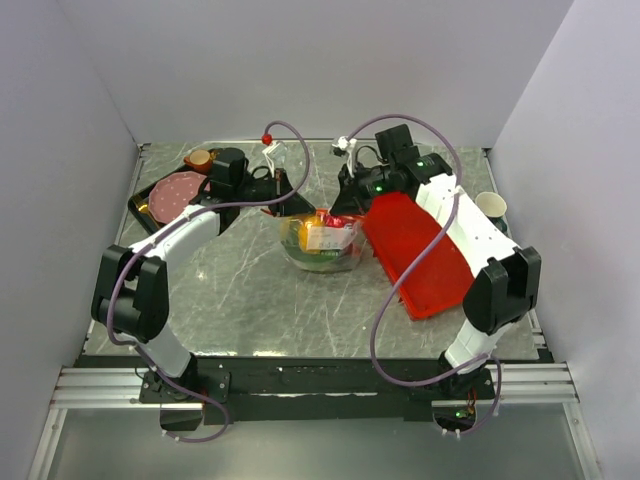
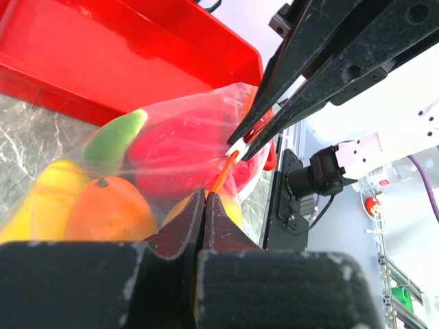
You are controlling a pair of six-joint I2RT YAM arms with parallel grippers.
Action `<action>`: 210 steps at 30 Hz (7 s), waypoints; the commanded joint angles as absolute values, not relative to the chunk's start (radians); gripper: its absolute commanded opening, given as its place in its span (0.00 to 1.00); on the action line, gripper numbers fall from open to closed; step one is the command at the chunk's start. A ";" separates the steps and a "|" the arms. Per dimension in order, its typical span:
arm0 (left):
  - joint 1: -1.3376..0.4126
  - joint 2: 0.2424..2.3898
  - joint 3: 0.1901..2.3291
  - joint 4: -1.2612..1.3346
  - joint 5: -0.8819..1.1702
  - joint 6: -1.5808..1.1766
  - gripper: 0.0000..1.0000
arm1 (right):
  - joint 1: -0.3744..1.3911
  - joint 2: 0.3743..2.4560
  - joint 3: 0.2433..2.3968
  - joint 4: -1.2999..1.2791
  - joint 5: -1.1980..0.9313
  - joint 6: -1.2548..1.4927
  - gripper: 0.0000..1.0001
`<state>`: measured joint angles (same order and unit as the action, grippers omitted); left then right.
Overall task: Place the food in the zip-top bag and seal the zipper
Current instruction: Zip the zipper food storage bag at the center of the board, then place the zipper food storage bag at the center of the board.
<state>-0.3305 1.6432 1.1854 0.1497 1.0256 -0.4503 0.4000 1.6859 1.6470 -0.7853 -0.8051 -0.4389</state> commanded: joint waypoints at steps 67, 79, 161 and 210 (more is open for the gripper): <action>-0.571 1.890 1.502 0.002 1.062 -0.259 0.39 | 0.238 1.519 1.565 -0.882 -0.772 -0.373 0.00; -0.583 1.858 1.485 -0.077 0.916 -0.244 0.01 | 0.238 1.511 1.551 -0.856 -0.718 -0.357 0.00; -0.400 1.698 1.353 -0.117 0.802 -0.287 0.01 | 0.114 1.327 1.401 -0.588 -0.483 -0.024 0.46; -0.579 1.221 1.186 -0.379 0.081 -0.463 0.99 | 0.101 1.269 1.019 -0.379 -0.086 0.360 0.58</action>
